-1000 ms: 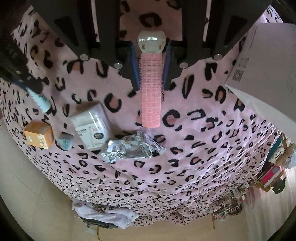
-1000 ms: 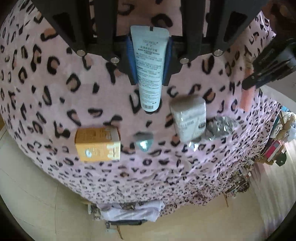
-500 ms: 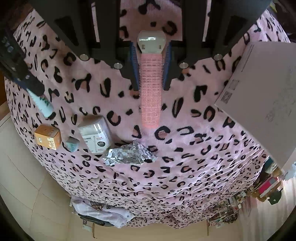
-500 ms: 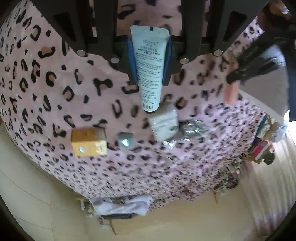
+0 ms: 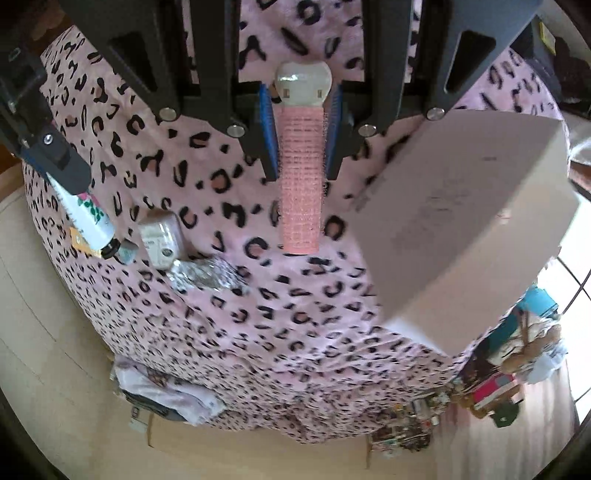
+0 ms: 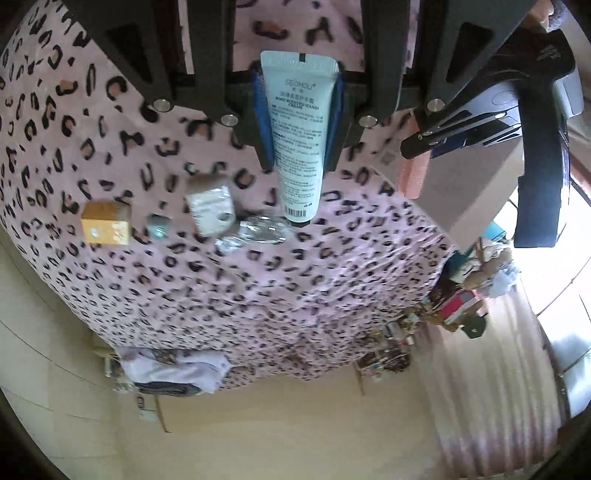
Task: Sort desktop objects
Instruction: 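Carry the hair roller and lotion tube with both tools over the white box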
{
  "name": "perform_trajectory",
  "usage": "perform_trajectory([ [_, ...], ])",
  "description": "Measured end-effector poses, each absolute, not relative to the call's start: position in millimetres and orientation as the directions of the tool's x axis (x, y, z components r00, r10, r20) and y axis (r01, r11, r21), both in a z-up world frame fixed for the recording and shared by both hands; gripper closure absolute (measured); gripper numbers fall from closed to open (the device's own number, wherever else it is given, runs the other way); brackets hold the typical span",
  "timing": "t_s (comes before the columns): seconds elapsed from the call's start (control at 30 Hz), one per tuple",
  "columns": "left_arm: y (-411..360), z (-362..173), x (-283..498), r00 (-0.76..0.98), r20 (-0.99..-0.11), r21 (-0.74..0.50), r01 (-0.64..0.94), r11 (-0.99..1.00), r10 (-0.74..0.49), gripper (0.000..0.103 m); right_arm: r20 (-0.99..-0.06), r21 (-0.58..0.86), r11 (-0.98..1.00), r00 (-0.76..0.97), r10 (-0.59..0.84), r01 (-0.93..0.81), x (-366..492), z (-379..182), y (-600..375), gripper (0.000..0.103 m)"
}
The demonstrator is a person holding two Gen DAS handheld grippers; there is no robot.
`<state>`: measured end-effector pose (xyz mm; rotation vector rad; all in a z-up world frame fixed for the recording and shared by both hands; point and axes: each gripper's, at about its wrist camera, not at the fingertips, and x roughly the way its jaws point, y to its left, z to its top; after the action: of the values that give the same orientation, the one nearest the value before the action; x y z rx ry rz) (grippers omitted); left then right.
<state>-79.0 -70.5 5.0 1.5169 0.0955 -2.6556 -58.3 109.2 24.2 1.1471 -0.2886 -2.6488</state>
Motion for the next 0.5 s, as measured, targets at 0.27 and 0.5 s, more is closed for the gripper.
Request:
perform_trajectory([
  [0.27, -108.5, 34.5, -58.6, -0.526, -0.848, -0.025, 0.164, -0.986, -0.066, 0.078, -0.673, 0.264, -0.941, -0.659, -0.337, 0.211, -48.5, 47.9, 68.9, 0.076],
  [0.5, -129.6, 61.4, -41.0, -0.555, -0.828, -0.031, 0.19, -0.981, -0.082, 0.078, -0.649, 0.256, -0.93, -0.666, -0.368, 0.264, -38.7, 70.0, 42.9, 0.076],
])
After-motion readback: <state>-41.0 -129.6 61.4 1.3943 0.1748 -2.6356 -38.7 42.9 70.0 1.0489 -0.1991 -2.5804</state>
